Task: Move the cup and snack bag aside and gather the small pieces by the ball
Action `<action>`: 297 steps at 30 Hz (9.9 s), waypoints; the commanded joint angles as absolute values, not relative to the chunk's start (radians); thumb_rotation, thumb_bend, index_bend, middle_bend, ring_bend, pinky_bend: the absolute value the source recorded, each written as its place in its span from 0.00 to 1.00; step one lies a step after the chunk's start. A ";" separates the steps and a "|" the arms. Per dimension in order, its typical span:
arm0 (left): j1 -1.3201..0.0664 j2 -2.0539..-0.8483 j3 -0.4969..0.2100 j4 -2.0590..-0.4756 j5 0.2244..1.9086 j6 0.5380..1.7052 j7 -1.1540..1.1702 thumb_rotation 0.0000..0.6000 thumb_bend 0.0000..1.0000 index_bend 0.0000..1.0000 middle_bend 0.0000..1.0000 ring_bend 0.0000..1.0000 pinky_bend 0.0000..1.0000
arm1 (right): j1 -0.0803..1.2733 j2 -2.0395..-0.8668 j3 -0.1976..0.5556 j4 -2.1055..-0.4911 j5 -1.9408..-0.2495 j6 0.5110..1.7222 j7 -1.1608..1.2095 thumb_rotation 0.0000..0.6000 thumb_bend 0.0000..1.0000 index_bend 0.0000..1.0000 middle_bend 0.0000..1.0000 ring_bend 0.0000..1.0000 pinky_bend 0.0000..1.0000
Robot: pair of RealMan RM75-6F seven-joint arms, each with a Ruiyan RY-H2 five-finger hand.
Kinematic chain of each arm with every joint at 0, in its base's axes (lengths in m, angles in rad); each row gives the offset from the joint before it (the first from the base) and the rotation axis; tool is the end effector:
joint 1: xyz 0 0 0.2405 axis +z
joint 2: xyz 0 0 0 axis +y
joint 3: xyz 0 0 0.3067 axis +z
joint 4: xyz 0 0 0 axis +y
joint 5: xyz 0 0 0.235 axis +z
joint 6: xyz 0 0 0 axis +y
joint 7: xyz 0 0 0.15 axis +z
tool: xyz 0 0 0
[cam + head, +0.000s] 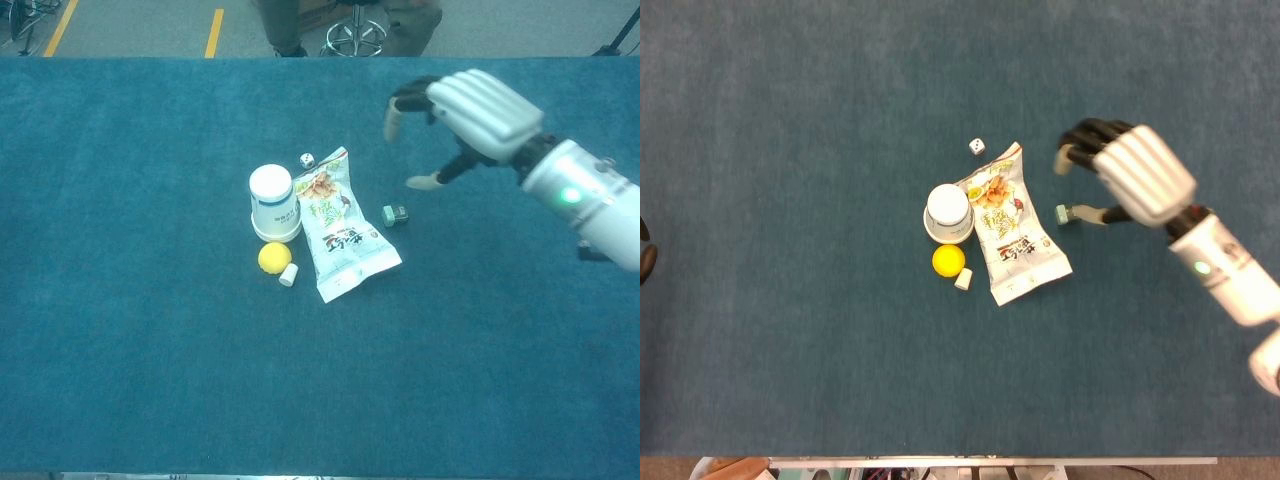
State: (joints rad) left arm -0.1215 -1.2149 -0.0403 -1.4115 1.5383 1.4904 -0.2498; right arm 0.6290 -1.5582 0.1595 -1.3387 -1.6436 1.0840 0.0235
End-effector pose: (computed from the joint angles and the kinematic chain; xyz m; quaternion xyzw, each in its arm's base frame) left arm -0.3889 0.2078 0.1406 -0.5803 -0.4140 -0.4450 0.5420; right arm -0.1952 -0.3622 -0.0293 0.7570 -0.2978 0.4737 0.3374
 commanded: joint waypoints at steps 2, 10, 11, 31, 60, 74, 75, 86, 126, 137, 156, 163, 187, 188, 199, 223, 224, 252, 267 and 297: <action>-0.123 -1.231 -0.042 -1.382 1.523 1.476 -0.270 1.00 0.31 0.55 0.50 0.33 0.49 | 0.694 -1.602 0.180 -1.301 -1.645 1.040 0.077 1.00 0.00 0.46 0.35 0.26 0.43; -0.109 -1.227 -0.040 -1.379 1.516 1.493 -0.273 1.00 0.31 0.55 0.50 0.33 0.49 | 0.789 -1.662 0.171 -1.225 -1.644 0.968 0.113 1.00 0.00 0.42 0.29 0.22 0.38; -0.107 -1.227 -0.040 -1.379 1.514 1.493 -0.274 1.00 0.31 0.55 0.50 0.33 0.49 | 0.802 -1.671 0.171 -1.214 -1.642 0.959 0.119 1.00 0.00 0.41 0.28 0.22 0.38; -0.093 -1.240 -0.039 -1.343 1.503 1.493 -0.322 1.00 0.31 0.55 0.50 0.33 0.49 | 0.940 -1.778 0.132 -1.083 -1.656 0.922 0.266 1.00 0.00 0.29 0.23 0.18 0.36; -0.078 -1.259 -0.039 -1.294 1.501 1.497 -0.377 1.00 0.31 0.55 0.50 0.33 0.50 | 0.999 -1.913 0.092 -0.886 -1.647 0.979 0.323 1.00 0.00 0.68 0.60 0.51 0.58; -0.077 -1.255 -0.042 -1.303 1.502 1.499 -0.368 1.00 0.31 0.55 0.50 0.33 0.50 | 0.987 -1.885 0.126 -0.916 -1.645 1.103 0.350 1.00 0.00 0.70 0.63 0.54 0.61; -0.077 -1.254 -0.042 -1.305 1.502 1.499 -0.367 1.00 0.31 0.55 0.50 0.33 0.50 | 0.985 -1.873 0.131 -0.932 -1.645 1.114 0.345 1.00 0.00 0.70 0.63 0.54 0.61; -0.082 -1.247 -0.043 -1.331 1.506 1.496 -0.333 1.00 0.31 0.55 0.50 0.33 0.50 | 0.922 -1.673 0.139 -1.196 -1.636 1.178 0.152 1.00 0.00 0.70 0.63 0.54 0.61; -0.116 -1.241 -0.052 -1.374 1.507 1.467 -0.282 1.00 0.31 0.55 0.50 0.33 0.50 | 0.560 -1.219 0.053 -1.593 -1.398 1.233 -0.402 1.00 0.00 0.70 0.63 0.54 0.61; -0.111 -1.251 -0.048 -1.358 1.496 1.462 -0.295 1.00 0.31 0.55 0.50 0.33 0.50 | 0.493 -1.224 0.019 -1.586 -1.378 1.227 -0.403 1.00 0.00 0.70 0.61 0.52 0.61; -0.108 -1.258 -0.048 -1.349 1.486 1.457 -0.298 1.00 0.31 0.55 0.50 0.33 0.50 | 0.425 -1.377 -0.026 -1.330 -1.384 1.133 -0.215 1.00 0.00 0.70 0.60 0.51 0.61; -0.106 -1.255 -0.049 -1.349 1.482 1.457 -0.305 1.00 0.31 0.55 0.50 0.33 0.50 | 0.433 -1.341 -0.040 -1.362 -1.404 1.087 -0.211 1.00 0.00 0.48 0.49 0.41 0.59; -0.107 -1.252 -0.058 -1.357 1.479 1.461 -0.304 1.00 0.31 0.55 0.50 0.33 0.50 | 0.465 -1.189 0.025 -1.643 -1.485 1.135 -0.296 1.00 0.00 0.17 0.20 0.23 0.48; -0.107 -1.250 -0.058 -1.359 1.480 1.462 -0.302 1.00 0.31 0.55 0.50 0.33 0.50 | 0.479 -1.199 0.030 -1.641 -1.495 1.122 -0.283 1.00 0.00 0.17 0.20 0.22 0.47; -0.095 -1.251 -0.055 -1.358 1.473 1.469 -0.308 1.00 0.31 0.55 0.50 0.33 0.50 | 0.677 -1.356 0.053 -1.490 -1.707 1.007 -0.171 1.00 0.00 0.17 0.17 0.09 0.22; -0.064 -1.270 -0.055 -1.307 1.458 1.483 -0.364 1.00 0.31 0.55 0.50 0.33 0.50 | 0.895 -1.685 -0.099 -0.857 -1.985 1.108 0.107 1.00 0.00 0.17 0.16 0.08 0.21; -0.063 -1.270 -0.055 -1.305 1.458 1.484 -0.366 1.00 0.31 0.55 0.50 0.33 0.50 | 0.897 -1.695 -0.101 -0.844 -1.982 1.113 0.112 1.00 0.00 0.17 0.16 0.08 0.21; -0.041 -1.287 -0.051 -1.262 1.459 1.488 -0.416 1.00 0.31 0.55 0.50 0.33 0.50 | 0.942 -1.861 -0.166 -0.616 -1.926 1.078 0.186 1.00 0.00 0.17 0.20 0.08 0.23; -0.041 -1.286 -0.055 -1.262 1.459 1.485 -0.420 1.00 0.31 0.55 0.50 0.34 0.50 | 0.899 -1.967 -0.151 -0.450 -1.884 1.208 0.252 1.00 0.00 0.62 0.58 0.46 0.55; -0.068 -1.261 -0.070 -1.326 1.484 1.488 -0.352 1.00 0.31 0.55 0.50 0.34 0.50 | 0.805 -1.568 -0.103 -1.023 -1.818 1.438 -0.024 1.00 0.00 0.70 0.66 0.54 0.62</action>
